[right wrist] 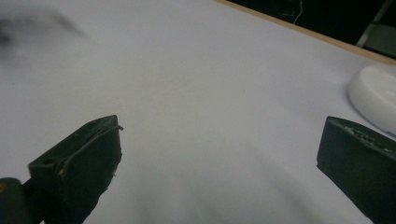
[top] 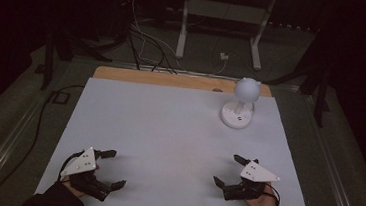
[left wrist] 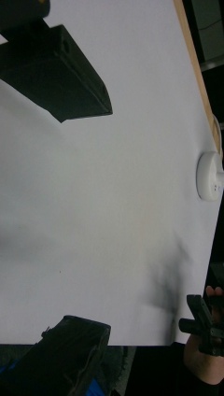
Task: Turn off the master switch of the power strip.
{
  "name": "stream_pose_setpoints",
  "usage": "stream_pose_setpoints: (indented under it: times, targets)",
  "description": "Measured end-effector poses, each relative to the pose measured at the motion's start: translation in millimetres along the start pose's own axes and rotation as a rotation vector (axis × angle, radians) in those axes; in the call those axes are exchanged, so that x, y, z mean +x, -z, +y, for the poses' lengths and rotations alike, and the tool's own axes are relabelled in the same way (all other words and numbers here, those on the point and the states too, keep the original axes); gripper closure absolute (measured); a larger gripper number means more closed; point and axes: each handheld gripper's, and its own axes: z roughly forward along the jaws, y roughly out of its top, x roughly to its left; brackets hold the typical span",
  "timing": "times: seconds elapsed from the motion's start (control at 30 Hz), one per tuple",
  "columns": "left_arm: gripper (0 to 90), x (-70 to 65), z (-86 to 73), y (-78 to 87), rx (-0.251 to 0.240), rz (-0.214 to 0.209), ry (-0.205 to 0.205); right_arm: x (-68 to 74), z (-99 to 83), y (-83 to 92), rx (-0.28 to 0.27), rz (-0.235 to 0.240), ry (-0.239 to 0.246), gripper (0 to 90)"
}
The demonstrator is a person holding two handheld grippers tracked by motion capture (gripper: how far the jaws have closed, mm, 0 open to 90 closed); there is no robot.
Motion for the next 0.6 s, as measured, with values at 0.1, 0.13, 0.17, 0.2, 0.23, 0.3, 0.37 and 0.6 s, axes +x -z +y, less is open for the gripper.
stream_pose_setpoints:
  times: [0.1,0.13,0.17,0.2,0.23,0.3,0.37,0.6]
  targets:
    - [0.4,0.0,0.2,0.2,-0.004,-0.001,0.002,2.3,1.2,-0.6,0.014,-0.009,0.034,0.0]
    - [0.4,0.0,0.3,0.4,-0.006,-0.001,0.003,2.9,1.5,-0.5,0.014,-0.006,0.030,0.0]
    - [0.4,-0.1,0.2,0.5,-0.005,0.000,0.002,3.1,1.6,-0.4,0.014,-0.003,0.026,0.0]
    - [0.4,-0.1,0.2,0.5,-0.004,-0.001,0.002,3.2,1.6,-0.7,0.016,-0.003,0.027,0.0]
    - [0.4,0.0,0.3,0.6,-0.004,-0.002,0.001,3.3,1.5,-1.1,0.021,-0.001,0.028,0.0]
    - [0.4,0.1,0.5,0.7,-0.007,-0.003,0.004,3.4,1.2,-1.9,0.027,0.007,0.016,0.0]
    - [0.4,0.1,0.4,0.7,-0.006,-0.002,0.005,3.2,0.9,-2.9,0.035,0.012,0.011,0.0]
    - [0.4,0.4,0.1,0.5,-0.002,0.003,0.005,6.6,3.3,-6.2,0.074,0.036,0.011,0.0]
